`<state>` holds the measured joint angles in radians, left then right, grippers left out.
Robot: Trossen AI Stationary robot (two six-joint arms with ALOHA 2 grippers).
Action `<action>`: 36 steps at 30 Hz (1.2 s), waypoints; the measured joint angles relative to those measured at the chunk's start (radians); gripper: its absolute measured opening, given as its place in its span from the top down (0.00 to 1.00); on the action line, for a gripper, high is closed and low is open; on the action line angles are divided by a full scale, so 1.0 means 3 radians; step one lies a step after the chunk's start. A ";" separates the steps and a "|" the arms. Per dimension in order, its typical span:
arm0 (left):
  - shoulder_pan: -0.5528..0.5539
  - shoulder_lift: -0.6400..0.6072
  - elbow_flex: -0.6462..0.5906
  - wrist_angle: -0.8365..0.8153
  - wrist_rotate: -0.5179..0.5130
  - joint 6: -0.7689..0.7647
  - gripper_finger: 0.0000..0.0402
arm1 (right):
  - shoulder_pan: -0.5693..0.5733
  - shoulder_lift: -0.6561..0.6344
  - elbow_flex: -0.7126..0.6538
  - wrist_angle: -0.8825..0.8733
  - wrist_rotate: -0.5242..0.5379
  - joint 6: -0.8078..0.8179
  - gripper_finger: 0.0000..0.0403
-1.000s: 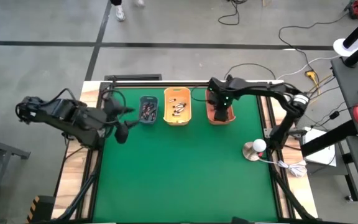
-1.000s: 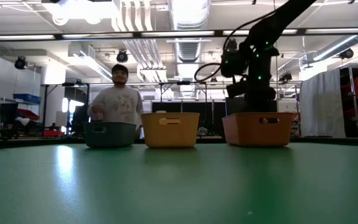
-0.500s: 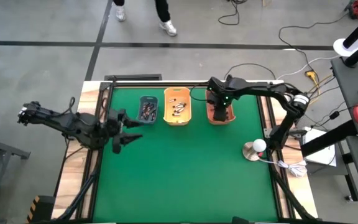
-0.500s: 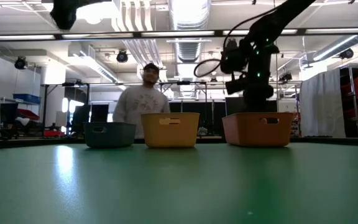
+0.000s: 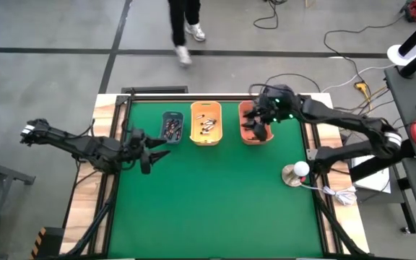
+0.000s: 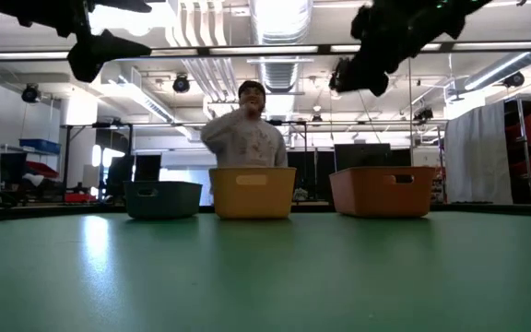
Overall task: Sort batteries
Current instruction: Return to Home Position
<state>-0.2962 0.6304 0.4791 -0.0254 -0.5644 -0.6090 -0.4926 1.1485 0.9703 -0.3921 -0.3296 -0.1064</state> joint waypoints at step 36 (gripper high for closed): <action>0.0100 -0.1314 -0.1532 0.1593 0.0206 0.0886 0.35 | 0.0754 -0.2723 -0.1679 0.1256 0.0726 0.0052 0.97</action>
<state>-0.2661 0.2360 0.0195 0.4525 -0.5026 -0.3433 -0.2665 0.3317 0.4667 -0.0154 -0.1120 -0.0907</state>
